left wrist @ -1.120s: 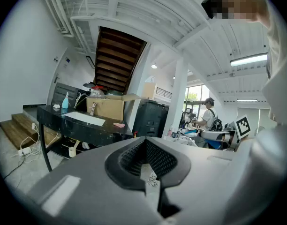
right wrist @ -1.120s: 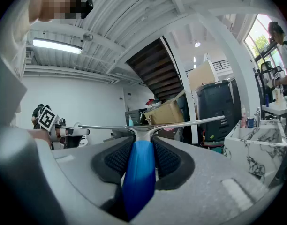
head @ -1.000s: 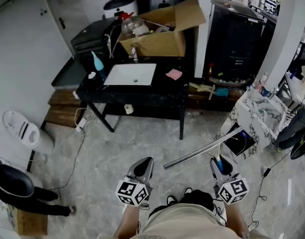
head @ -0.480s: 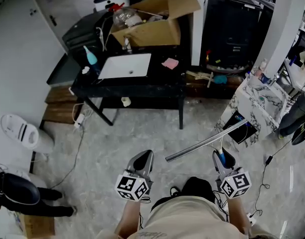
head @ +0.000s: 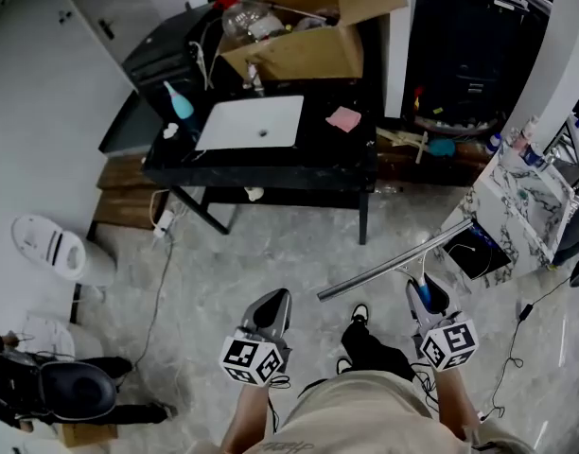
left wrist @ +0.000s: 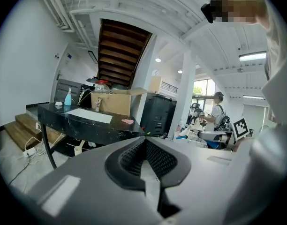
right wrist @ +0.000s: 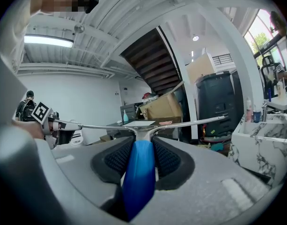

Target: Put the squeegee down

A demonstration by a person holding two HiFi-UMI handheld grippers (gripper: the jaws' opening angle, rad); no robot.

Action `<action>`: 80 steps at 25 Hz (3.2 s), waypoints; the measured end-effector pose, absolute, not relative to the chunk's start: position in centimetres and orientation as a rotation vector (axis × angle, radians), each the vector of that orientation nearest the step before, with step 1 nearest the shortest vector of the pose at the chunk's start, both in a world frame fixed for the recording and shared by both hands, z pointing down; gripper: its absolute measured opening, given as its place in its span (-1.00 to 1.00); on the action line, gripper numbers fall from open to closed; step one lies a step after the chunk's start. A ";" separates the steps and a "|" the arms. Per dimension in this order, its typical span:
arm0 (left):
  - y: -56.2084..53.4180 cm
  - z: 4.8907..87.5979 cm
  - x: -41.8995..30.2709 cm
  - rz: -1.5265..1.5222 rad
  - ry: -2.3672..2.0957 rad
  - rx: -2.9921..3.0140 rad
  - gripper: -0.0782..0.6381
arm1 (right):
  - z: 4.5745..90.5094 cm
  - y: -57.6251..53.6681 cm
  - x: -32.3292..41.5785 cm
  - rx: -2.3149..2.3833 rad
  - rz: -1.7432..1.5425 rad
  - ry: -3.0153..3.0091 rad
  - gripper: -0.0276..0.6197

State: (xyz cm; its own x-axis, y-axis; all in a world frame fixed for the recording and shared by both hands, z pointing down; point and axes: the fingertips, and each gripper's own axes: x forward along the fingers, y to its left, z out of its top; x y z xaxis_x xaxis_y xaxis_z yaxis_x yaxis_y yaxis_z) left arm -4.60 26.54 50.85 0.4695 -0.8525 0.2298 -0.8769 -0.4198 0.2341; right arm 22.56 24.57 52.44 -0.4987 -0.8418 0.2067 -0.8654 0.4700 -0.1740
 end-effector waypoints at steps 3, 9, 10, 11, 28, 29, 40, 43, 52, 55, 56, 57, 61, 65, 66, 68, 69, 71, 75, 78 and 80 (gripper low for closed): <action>23.0 50.7 -5.0 0.151 -1.466 2.396 -0.73 | 52.8 20.1 21.4 1.494 0.400 -2.634 -0.51; 14.4 47.9 -4.6 0.168 -1.480 2.445 -0.73 | 51.6 11.4 19.5 1.451 0.363 -2.699 -0.51; 13.3 47.4 -4.6 0.159 -1.487 2.446 -0.73 | 51.6 10.1 19.4 1.446 0.364 -2.706 -0.51; 12.4 47.0 -4.7 0.155 -1.493 2.445 -0.73 | 51.6 9.0 19.3 1.440 0.365 -2.711 -0.51; 0.5 49.6 -9.5 0.143 -1.423 2.408 -0.73 | 52.7 -2.6 15.5 1.446 0.416 -2.630 -0.51; -0.7 49.2 -10.0 0.136 -1.411 2.425 -0.73 | 52.0 -3.3 15.0 1.459 0.403 -2.624 -0.51; -10.0 46.0 -16.1 0.004 -1.329 2.551 -0.73 | 47.5 -10.5 10.2 1.635 0.322 -2.576 -0.51; -10.9 46.4 -17.4 0.008 -1.288 2.573 -0.73 | 48.0 -11.1 9.1 1.676 0.327 -2.534 -0.51; -13.7 48.6 -19.8 -0.015 -1.265 2.527 -0.73 | 49.4 -12.6 8.5 1.732 0.396 -2.417 -0.51; -14.9 49.2 -19.7 -0.007 -1.256 2.510 -0.73 | 50.2 -13.9 8.6 1.728 0.420 -2.393 -0.51; -15.2 49.3 -19.6 -0.003 -1.253 2.507 -0.73 | 50.5 -14.5 8.7 1.724 0.427 -2.386 -0.51; -15.6 49.2 -19.4 0.001 -1.250 2.507 -0.73 | 50.8 -15.1 8.9 1.721 0.432 -2.380 -0.51; -17.8 48.6 -19.8 0.042 -1.272 2.506 -0.73 | 52.0 -18.5 9.2 1.732 0.432 -2.370 -0.51; -20.8 47.7 -20.9 0.080 -1.320 2.498 -0.73 | 52.9 -23.0 9.6 1.742 0.439 -2.371 -0.51; -21.7 47.5 -21.0 0.091 -1.328 2.502 -0.73 | 53.1 -24.2 9.7 1.745 0.442 -2.369 -0.51; -23.4 47.0 -20.8 0.108 -1.338 2.506 -0.73 | 53.8 -26.6 10.0 1.746 0.452 -2.362 -0.51; -24.2 46.7 -20.5 0.112 -1.340 2.505 -0.73 | 54.2 -27.7 10.2 1.743 0.457 -2.359 -0.51; -25.7 46.2 -19.7 0.110 -1.337 2.500 -0.73 | 55.0 -30.0 10.5 1.733 0.472 -2.352 -0.51; -27.8 45.9 -18.0 0.127 -1.318 2.506 -0.73 | 56.8 -33.7 10.6 1.710 0.505 -2.336 -0.51; -29.0 46.4 -16.9 0.144 -1.300 2.514 -0.73 | 58.1 -36.0 11.0 1.704 0.525 -2.306 -0.51; -29.7 46.6 -16.3 0.167 -1.299 2.511 -0.73 | 59.1 -37.2 11.3 1.695 0.541 -2.286 -0.51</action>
State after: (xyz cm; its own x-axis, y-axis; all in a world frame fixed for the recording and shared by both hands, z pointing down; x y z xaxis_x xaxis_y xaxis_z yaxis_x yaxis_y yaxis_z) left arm -16.28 -29.65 46.57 0.5826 -0.7759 0.2421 -0.8119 -0.5417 0.2177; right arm 11.29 -37.17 59.07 -0.2956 -0.8644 0.4068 -0.9550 0.2567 -0.1484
